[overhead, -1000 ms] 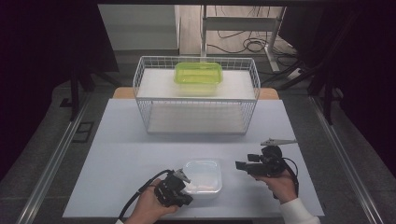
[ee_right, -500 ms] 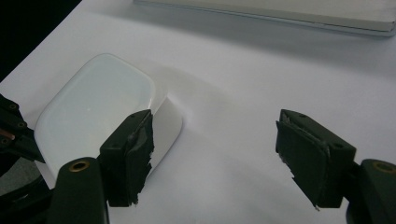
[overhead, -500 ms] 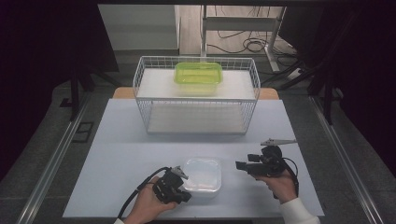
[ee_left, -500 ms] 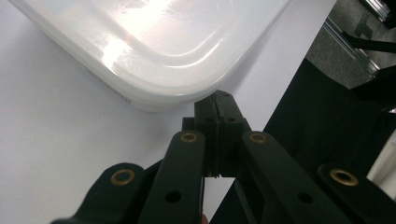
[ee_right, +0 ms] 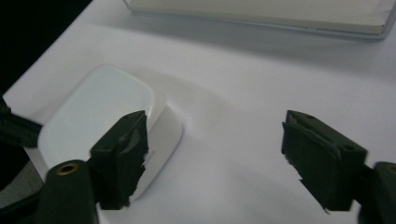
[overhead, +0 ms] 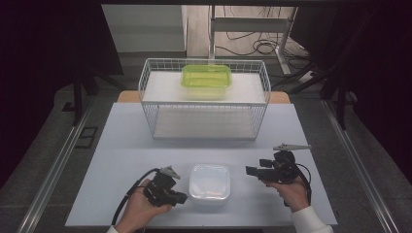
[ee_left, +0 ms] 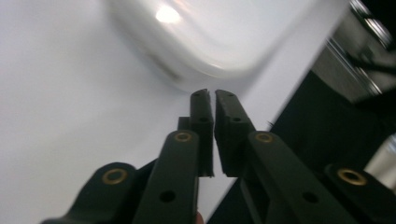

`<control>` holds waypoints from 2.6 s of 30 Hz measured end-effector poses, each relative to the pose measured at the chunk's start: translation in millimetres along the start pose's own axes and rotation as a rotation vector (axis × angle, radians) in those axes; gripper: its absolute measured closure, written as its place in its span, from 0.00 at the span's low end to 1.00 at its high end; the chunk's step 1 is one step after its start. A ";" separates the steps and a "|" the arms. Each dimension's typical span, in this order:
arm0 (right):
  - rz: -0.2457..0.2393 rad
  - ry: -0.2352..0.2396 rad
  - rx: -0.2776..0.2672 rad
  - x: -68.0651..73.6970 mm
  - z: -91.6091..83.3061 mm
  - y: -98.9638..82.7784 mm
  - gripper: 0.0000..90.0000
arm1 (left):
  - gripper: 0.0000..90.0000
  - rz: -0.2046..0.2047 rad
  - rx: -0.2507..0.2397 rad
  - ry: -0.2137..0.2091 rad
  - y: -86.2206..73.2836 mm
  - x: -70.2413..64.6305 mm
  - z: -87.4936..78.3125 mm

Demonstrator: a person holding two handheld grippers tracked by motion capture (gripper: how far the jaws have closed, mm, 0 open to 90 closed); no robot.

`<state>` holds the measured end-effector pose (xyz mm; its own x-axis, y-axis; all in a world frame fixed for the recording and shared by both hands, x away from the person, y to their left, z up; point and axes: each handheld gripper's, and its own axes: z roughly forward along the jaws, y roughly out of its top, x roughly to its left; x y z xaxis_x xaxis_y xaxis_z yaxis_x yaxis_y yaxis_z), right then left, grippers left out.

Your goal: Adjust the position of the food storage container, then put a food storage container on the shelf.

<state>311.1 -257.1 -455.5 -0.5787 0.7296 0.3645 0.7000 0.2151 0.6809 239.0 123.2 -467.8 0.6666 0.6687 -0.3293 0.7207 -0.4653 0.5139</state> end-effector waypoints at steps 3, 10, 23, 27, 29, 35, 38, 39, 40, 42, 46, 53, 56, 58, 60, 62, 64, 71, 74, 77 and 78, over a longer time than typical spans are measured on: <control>-0.002 0.010 0.003 0.8 1.4 -0.1 0.18 | 0.70 -0.065 -0.066 0.032 -1.5 13.4 -13.7; -0.035 0.030 0.028 8.2 4.4 -1.7 0.16 | 0.37 -0.181 -0.127 0.090 -4.8 29.3 -21.1; -0.046 0.035 0.005 19.0 -6.3 -12.4 0.16 | 0.31 -0.198 -0.164 0.062 -4.8 32.2 -25.4; -0.032 0.038 0.012 23.0 -5.6 -14.9 0.16 | 0.31 -0.206 -0.174 0.045 -3.2 32.5 -25.5; -0.020 0.042 0.009 24.6 -4.2 -14.0 0.16 | 0.30 -0.211 -0.175 0.034 -3.5 32.9 -25.0; -0.013 0.052 0.029 27.3 4.7 -12.1 0.20 | 0.30 -0.232 -0.184 0.012 -2.0 39.9 -23.7; -0.010 0.054 0.037 28.1 8.7 -10.5 0.22 | 0.30 -0.250 -0.193 -0.007 1.0 43.9 -21.5; -0.007 0.046 0.039 28.0 9.3 -9.8 0.22 | 0.30 -0.251 -0.189 -0.008 2.4 44.6 -20.3; 0.003 0.038 0.039 27.6 9.7 -9.3 0.22 | 0.30 -0.252 -0.188 -0.011 3.9 45.0 -18.7; 0.026 0.030 0.034 26.5 10.2 -10.3 0.22 | 0.30 -0.255 -0.184 -0.027 6.3 45.3 -15.5; 0.056 0.025 0.042 25.4 11.8 -11.8 0.23 | 0.30 -0.271 -0.182 -0.070 10.2 43.9 -8.8; 0.123 0.067 0.028 28.0 14.2 -14.4 0.35 | 0.35 -0.325 -0.179 -0.124 15.6 43.9 -1.3; 0.143 0.083 0.043 30.3 18.2 -17.7 0.38 | 0.36 -0.330 -0.169 -0.151 16.2 44.4 2.7; 0.138 0.089 0.059 32.4 20.1 -19.7 0.39 | 0.38 -0.335 -0.170 -0.167 17.0 44.0 5.0; 0.143 0.101 0.064 33.6 21.7 -20.5 0.42 | 0.39 -0.330 -0.163 -0.174 17.0 44.5 7.2; 0.151 0.115 0.071 34.4 23.6 -20.9 0.44 | 0.41 -0.338 -0.159 -0.192 16.6 45.2 10.1; 0.159 0.127 0.075 34.9 26.1 -21.2 0.46 | 0.44 -0.349 -0.154 -0.214 15.7 47.1 13.0; 0.180 0.159 0.093 34.8 35.0 -21.2 0.53 | 0.52 -0.368 -0.143 -0.259 13.2 51.4 18.2; 0.184 0.174 0.103 35.2 38.5 -22.6 0.55 | 0.53 -0.369 -0.140 -0.264 13.5 50.8 19.6; 0.203 0.190 0.106 34.2 41.0 -23.9 0.57 | 0.56 -0.370 -0.137 -0.265 14.1 50.2 21.7; 0.208 0.194 0.106 33.2 41.6 -24.4 0.58 | 0.57 -0.370 -0.133 -0.274 14.3 50.3 22.7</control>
<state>292.2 -211.0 -486.4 -0.4802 0.6296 0.6107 0.8459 0.1482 0.5123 287.2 137.0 -495.1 0.4081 0.5896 -0.6971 0.9005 -0.1341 0.4137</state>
